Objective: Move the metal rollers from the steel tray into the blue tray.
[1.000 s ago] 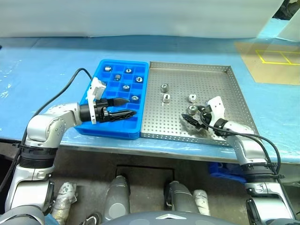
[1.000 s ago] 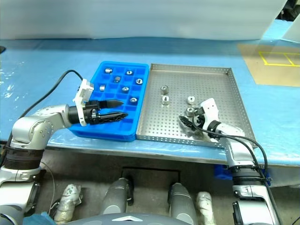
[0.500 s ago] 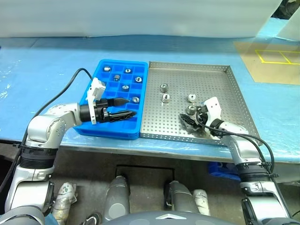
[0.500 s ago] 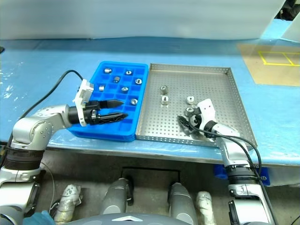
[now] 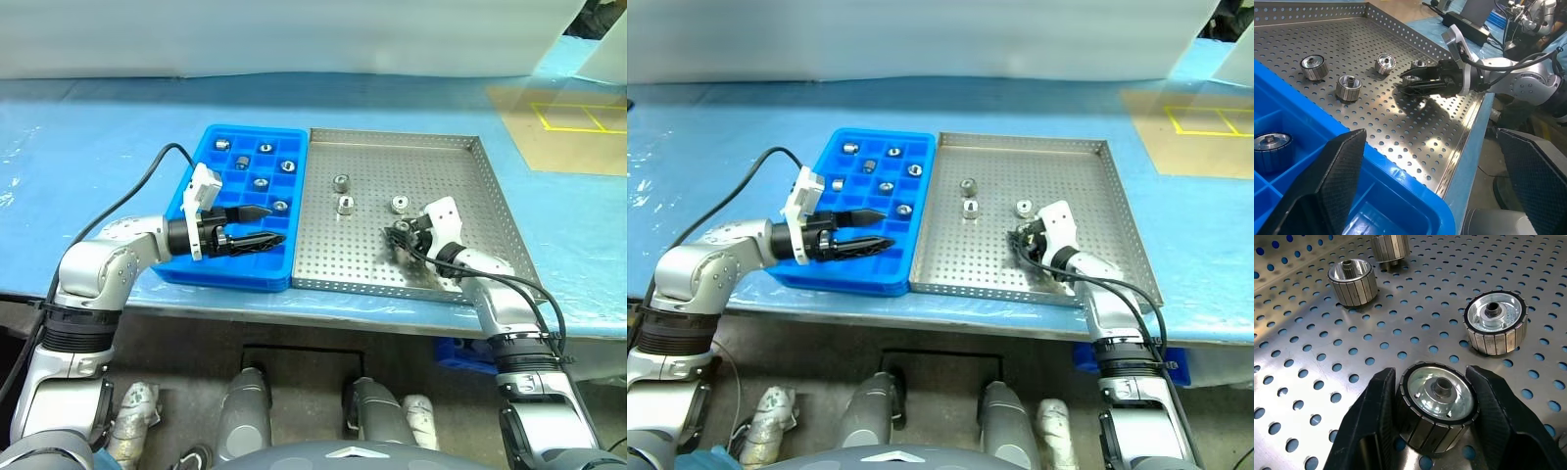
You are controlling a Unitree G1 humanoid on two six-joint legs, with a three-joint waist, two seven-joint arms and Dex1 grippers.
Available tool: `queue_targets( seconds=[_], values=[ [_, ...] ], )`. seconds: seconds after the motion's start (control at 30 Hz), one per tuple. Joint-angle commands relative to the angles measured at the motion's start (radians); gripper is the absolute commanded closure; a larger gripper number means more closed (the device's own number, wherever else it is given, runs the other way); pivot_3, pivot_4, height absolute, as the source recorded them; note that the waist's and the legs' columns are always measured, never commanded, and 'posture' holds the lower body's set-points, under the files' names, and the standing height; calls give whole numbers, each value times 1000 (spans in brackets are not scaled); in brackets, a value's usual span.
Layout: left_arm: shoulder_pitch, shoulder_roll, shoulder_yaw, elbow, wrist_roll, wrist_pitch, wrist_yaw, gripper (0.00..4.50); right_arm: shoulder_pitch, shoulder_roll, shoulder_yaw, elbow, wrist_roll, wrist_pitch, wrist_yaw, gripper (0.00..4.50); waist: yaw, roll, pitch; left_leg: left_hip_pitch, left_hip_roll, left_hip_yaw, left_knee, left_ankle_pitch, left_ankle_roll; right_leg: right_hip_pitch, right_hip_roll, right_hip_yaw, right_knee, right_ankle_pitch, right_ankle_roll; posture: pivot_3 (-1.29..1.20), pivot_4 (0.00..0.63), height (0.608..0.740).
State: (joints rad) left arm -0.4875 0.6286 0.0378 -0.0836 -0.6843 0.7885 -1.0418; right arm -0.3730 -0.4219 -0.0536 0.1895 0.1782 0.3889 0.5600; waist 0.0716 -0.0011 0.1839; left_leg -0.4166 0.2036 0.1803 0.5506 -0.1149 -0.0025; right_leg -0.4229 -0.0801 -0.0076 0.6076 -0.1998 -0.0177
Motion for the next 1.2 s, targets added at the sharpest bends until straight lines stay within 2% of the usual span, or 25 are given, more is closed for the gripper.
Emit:
queue_targets(
  seconds=[0.03, 0.47, 0.77, 0.93, 1.2],
  values=[
    [-2, 3, 12, -15, -5, -13, -6, 0, -12, 0, -9, -1, 6, -17, 2, 2597, 0, 0, 0, 0, 0, 0, 0, 0, 0, 0, 0, 0, 0, 0, 0, -58, 150, 740],
    [-6, 2, 5, -12, -5, -13, -14, 0, -27, 11, 11, -63, 8, 14, 3, 2697, -1, 0, 0, 0, 0, 0, 0, 0, 0, 0, 0, 0, 0, 0, 0, -64, 150, 740],
    [-11, 31, 31, -31, -28, 6, -23, 0, -197, 33, 111, -383, 181, 237, 161, 2697, -3, 0, 0, 1, 2, -1, -3, 1, -2, -1, 3, 1, 1, 0, -1, -47, 150, 740],
    [5, 72, 45, -36, -31, 2, -36, 0, -261, 57, 156, -359, 209, 271, 198, 2697, 5, 0, 0, 2, 2, 0, -5, 2, -4, -1, 3, 0, 0, -1, -2, -29, 150, 740],
    [78, 165, 107, -108, -68, 26, -57, 0, -262, 70, 245, -261, 175, 216, 277, 2697, 6, 0, 0, 2, 1, -2, -6, 3, -5, -1, 4, 0, 1, -1, -2, 44, 150, 740]
  ],
)
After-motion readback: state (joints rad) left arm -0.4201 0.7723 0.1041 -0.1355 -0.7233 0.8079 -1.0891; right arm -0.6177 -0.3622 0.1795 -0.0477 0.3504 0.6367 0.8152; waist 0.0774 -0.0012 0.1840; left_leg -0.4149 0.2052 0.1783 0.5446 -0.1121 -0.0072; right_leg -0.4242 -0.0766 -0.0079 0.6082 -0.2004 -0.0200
